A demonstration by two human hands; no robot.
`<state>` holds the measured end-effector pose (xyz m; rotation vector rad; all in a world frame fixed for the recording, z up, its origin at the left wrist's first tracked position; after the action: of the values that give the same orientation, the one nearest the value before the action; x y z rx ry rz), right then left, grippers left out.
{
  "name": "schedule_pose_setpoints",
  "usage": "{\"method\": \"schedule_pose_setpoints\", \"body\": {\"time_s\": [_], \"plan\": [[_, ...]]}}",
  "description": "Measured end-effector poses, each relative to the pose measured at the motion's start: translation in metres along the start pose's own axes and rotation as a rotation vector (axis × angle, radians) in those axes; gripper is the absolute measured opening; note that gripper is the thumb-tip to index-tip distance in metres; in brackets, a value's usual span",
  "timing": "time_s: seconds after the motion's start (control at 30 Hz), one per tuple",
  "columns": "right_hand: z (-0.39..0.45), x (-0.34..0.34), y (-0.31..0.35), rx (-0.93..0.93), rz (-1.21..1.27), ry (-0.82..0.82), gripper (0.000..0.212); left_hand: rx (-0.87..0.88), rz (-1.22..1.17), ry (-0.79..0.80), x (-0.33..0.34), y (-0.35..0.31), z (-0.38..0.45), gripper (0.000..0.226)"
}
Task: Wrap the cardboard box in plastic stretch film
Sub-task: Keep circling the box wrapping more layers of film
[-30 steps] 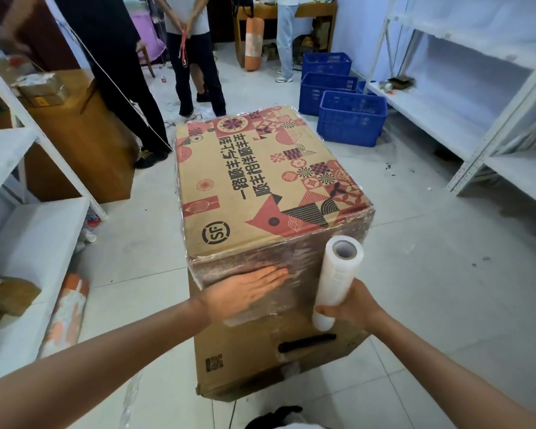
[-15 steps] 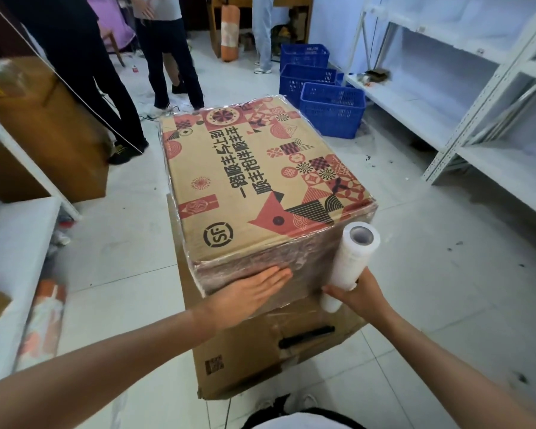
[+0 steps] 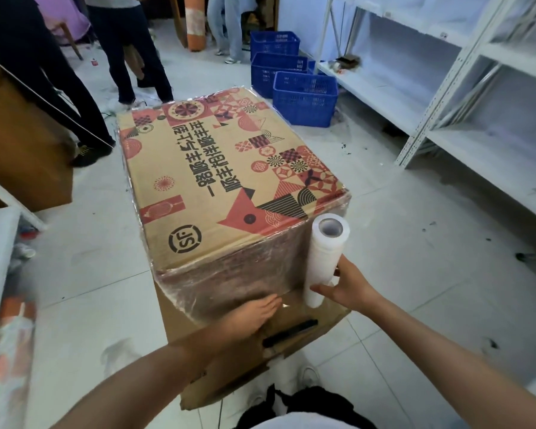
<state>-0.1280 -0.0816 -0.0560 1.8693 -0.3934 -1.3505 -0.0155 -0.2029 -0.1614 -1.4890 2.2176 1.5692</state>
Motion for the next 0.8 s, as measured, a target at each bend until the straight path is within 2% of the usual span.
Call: {"method": "schedule_pose_setpoints", "body": {"time_s": [0.1, 0.23, 0.43, 0.63, 0.8], "plan": [[-0.002, -0.007, -0.008, 0.019, -0.032, -0.081, 0.078, -0.038, 0.137, 0.012, 0.015, 0.001, -0.001, 0.069], [-0.004, -0.015, -0.015, 0.021, -0.047, -0.16, 0.081, -0.047, 0.264, 0.09, 0.027, 0.003, 0.001, 0.07], [-0.004, -0.024, -0.019, 0.027, -0.107, -0.306, 0.073, -0.053, 0.243, 0.068, 0.036, -0.005, 0.005, 0.066], [0.01, -0.02, -0.019, 0.011, -0.041, -0.137, 0.081, -0.01, 0.24, 0.08, 0.026, -0.012, 0.017, 0.065], [0.015, -0.02, -0.012, -0.055, -0.043, -0.008, 0.082, -0.023, 0.083, 0.018, 0.016, -0.011, 0.024, 0.053]]}}
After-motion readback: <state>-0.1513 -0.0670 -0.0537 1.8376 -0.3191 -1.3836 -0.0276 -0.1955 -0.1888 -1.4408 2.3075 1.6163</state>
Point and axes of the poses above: each hand's wrist, its own z-axis towards the middle knuckle, its own x-axis out of the palm, y = z × x, the point moved 9 cm from there along z, towards the middle knuckle, and after that the axes turned 3 degrees about -z, right-handed, at the moved point
